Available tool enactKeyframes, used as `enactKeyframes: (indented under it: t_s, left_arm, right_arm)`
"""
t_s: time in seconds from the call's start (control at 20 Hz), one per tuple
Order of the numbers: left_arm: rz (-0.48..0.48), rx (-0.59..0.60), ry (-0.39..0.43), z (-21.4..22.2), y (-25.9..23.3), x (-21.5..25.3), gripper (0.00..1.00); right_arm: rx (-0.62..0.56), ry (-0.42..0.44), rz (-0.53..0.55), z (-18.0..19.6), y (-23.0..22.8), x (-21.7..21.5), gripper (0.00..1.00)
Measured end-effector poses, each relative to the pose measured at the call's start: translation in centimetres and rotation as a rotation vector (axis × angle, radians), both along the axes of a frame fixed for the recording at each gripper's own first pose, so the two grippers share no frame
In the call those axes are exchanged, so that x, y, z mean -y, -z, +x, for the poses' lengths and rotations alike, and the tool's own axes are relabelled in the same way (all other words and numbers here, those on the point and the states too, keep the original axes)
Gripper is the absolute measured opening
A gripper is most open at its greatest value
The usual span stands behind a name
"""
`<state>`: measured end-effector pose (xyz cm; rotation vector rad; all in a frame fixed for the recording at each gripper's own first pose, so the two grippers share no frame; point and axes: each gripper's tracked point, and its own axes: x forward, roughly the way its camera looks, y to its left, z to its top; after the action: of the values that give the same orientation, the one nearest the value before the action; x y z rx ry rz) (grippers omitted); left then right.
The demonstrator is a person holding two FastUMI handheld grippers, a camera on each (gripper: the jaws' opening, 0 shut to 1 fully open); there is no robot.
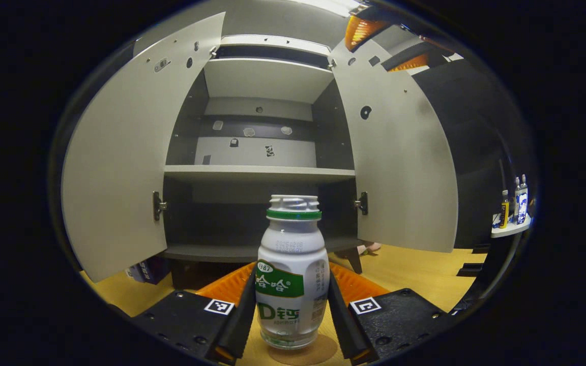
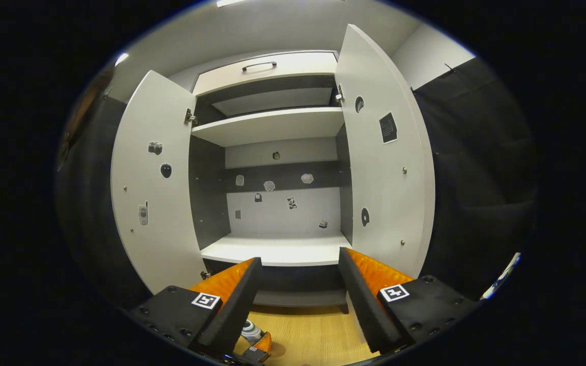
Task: Grasp the bottle in the cabinet with the left hand and place it on the coaster, then close the right door with the right hand and the left door with the left hand.
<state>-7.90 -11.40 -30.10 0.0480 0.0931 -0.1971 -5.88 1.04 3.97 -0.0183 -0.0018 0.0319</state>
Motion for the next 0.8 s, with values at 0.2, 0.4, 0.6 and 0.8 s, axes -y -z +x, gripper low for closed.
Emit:
enactKeyframes:
  t_s: [0.2, 0.4, 0.6, 0.8]
  left_arm:
    - [-0.056, -0.031, -0.029, -0.2, 1.3, 0.1, 0.69]
    - [-0.084, -0.048, -0.026, -0.2, 2.7, 0.2, 0.69]
    - [-0.096, -0.056, -0.038, -0.6, 3.7, 0.0, 0.69]
    - [-0.085, -0.047, -0.035, -0.9, 3.7, -0.1, 0.70]
  right_arm:
    - [-0.023, 0.014, -0.010, 0.3, 0.4, 0.5, 0.98]
    - [-0.029, 0.023, -0.061, 0.5, 0.8, 0.5, 0.98]
    - [-0.037, -0.009, -0.089, 0.8, 1.3, -0.9, 0.98]
    - [-0.040, -0.041, -0.080, 1.0, 1.4, -2.0, 0.98]
